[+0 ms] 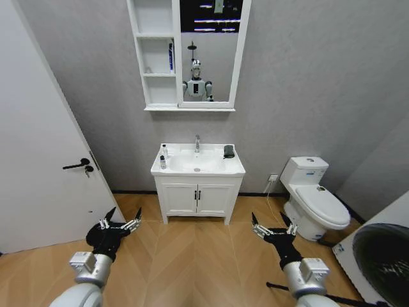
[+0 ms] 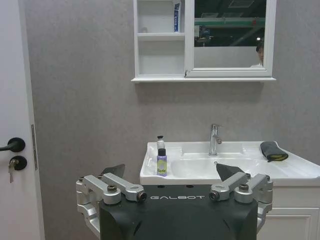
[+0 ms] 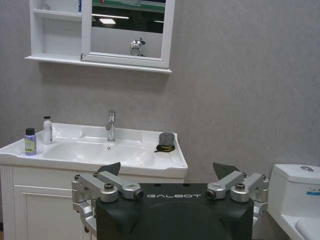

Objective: Move facial cleanser and shampoo from washbasin to cabinet, then wipe washbasin with towel.

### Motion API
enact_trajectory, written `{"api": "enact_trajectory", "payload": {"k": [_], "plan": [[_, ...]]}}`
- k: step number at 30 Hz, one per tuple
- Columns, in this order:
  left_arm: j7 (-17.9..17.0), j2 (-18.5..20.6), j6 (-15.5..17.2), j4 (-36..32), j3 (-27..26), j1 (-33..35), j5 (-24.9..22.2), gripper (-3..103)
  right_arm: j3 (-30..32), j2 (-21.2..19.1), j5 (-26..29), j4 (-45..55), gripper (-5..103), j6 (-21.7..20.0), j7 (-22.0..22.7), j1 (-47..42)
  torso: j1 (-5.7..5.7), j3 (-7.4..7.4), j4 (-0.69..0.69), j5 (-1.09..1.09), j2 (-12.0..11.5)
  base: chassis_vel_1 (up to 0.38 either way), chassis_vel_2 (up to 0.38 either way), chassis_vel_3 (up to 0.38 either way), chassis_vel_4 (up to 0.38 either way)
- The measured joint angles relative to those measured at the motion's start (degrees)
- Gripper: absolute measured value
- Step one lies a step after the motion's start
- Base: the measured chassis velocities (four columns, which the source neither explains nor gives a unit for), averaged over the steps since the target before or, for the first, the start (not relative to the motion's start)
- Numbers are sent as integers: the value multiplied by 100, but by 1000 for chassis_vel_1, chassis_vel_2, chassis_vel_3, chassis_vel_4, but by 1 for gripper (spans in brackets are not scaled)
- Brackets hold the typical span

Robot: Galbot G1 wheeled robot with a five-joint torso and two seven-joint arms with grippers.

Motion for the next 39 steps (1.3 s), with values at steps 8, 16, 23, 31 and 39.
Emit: {"api": "enact_trajectory", "payload": {"k": [8, 16, 23, 31, 39], "plan": [[11, -33, -34, 4, -5, 29, 80, 100, 19, 1, -2, 12, 100, -6, -115, -9, -1, 0, 0, 0, 0, 0, 0, 0, 0], [29, -40, -50, 3, -8, 41, 87, 100, 33, 26, 6, 14, 100, 7, -122, -36, -3, -1, 0, 0, 1, -46, 51, 59, -56], [43, -63, -70, 15, 5, 48, 109, 100, 27, 30, 11, 12, 100, 19, -123, -48, 0, 0, 0, 0, -1, -173, 189, 177, -193], [48, -76, -90, 32, -2, 50, 109, 100, 21, 25, 13, -7, 100, 20, -138, -48, 1, 1, 0, 1, -1, -256, 243, 266, -255], [52, -119, -127, 58, 0, 76, 117, 100, 20, 30, 13, -29, 100, 26, -158, -62, 1, 1, 2, 3, -1, -346, 348, 358, -354]]}}
